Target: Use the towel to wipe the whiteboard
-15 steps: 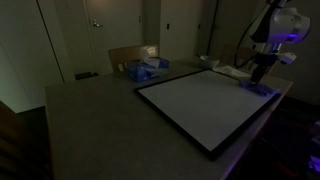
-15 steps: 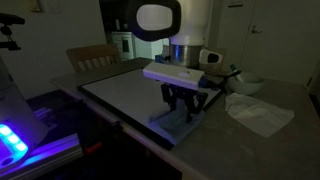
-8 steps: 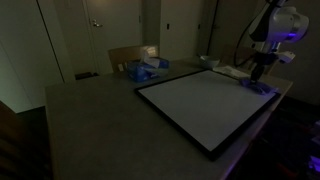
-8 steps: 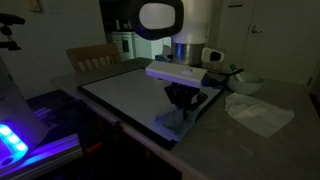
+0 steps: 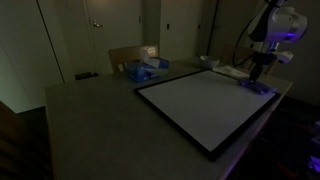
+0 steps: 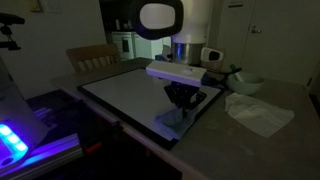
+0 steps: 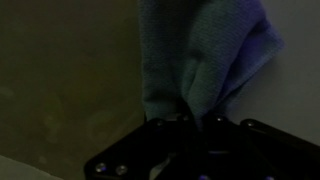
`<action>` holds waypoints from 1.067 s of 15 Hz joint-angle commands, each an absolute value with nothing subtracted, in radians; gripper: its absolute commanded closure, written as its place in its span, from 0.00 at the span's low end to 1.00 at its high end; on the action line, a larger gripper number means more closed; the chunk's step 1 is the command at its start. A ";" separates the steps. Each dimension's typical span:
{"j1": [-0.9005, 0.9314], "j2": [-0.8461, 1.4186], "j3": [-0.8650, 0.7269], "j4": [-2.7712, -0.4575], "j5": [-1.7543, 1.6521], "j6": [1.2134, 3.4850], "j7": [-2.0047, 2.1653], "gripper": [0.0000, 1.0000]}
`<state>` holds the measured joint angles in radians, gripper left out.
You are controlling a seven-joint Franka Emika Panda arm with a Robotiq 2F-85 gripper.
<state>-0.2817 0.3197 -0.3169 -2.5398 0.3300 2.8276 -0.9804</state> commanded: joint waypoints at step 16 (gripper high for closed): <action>-0.356 0.452 -0.186 -2.360 0.205 2.775 -0.902 0.97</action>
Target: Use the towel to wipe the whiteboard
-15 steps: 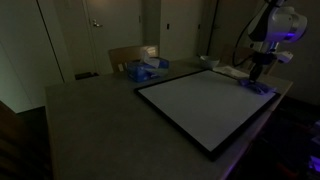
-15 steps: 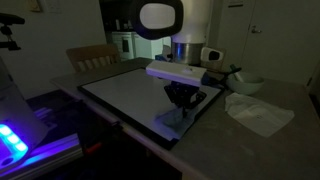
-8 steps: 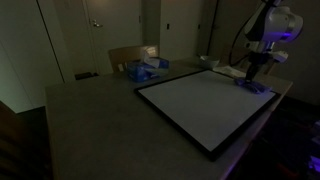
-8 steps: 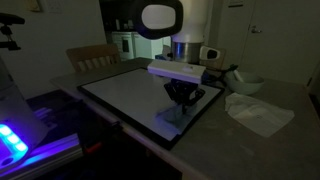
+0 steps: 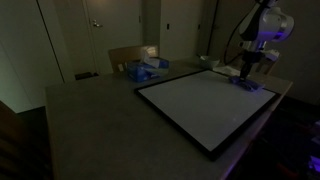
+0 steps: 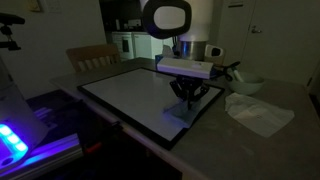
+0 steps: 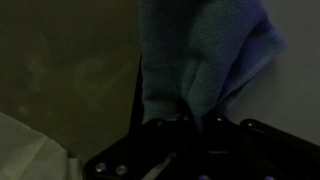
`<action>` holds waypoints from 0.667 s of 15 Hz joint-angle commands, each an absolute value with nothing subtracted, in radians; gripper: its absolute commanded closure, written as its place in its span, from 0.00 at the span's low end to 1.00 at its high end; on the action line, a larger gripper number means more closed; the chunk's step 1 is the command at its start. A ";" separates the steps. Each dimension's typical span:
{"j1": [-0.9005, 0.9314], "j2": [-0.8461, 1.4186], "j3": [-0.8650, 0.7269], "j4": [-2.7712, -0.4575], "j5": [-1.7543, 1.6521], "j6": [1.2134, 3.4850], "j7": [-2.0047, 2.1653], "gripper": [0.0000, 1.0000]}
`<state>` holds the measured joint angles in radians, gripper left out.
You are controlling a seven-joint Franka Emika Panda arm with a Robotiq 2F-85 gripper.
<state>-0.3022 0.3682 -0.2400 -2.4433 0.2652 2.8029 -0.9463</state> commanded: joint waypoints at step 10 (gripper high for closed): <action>-0.391 0.549 -0.141 -2.124 0.072 2.605 -0.817 0.97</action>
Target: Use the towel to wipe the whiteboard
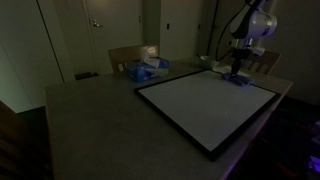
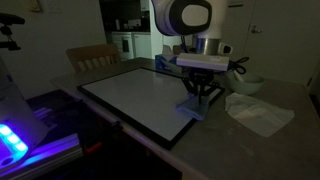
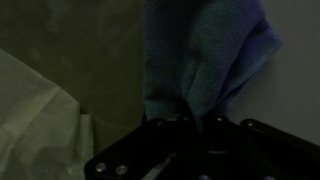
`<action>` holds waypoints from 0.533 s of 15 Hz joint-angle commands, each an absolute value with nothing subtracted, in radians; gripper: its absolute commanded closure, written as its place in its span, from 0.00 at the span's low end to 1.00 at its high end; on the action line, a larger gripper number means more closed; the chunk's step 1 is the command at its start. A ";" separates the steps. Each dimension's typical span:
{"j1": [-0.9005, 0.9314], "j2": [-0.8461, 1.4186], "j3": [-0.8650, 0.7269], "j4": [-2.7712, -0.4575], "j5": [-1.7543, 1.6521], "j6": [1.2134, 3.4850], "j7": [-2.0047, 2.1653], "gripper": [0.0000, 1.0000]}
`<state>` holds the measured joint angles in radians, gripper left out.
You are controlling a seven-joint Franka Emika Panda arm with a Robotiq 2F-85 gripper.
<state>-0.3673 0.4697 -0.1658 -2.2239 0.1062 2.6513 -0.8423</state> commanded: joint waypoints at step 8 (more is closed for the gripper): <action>-0.401 0.611 -0.114 -1.979 0.078 2.539 -0.770 0.97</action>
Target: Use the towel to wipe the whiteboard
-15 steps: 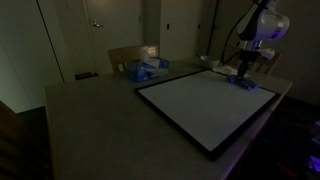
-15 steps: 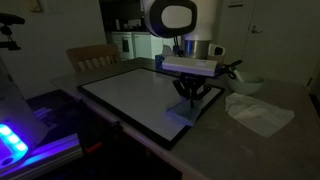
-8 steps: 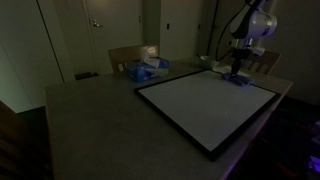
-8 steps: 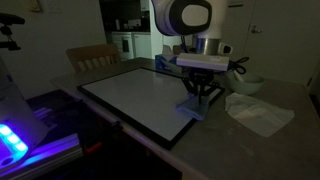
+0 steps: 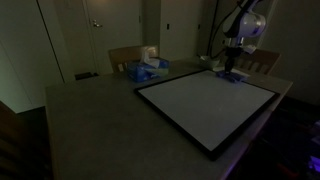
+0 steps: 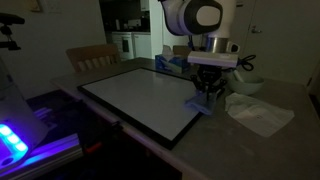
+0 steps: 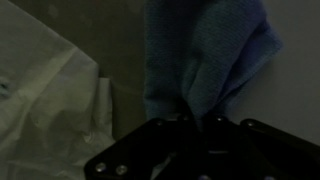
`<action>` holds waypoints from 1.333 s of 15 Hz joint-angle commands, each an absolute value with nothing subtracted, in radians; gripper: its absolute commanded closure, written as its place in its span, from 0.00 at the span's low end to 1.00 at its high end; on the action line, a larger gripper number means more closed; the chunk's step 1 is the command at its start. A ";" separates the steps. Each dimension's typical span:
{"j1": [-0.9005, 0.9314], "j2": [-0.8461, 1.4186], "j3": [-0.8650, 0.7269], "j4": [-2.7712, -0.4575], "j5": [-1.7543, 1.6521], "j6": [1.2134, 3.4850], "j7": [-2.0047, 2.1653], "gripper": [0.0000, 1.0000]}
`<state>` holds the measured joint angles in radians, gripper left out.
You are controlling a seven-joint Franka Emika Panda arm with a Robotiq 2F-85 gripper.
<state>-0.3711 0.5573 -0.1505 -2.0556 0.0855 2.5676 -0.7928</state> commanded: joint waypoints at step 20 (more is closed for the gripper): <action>-0.397 0.671 -0.039 -1.870 0.076 2.541 -0.707 0.97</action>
<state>-0.3919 0.6465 -0.0596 -1.8910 0.0860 2.5534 -0.7254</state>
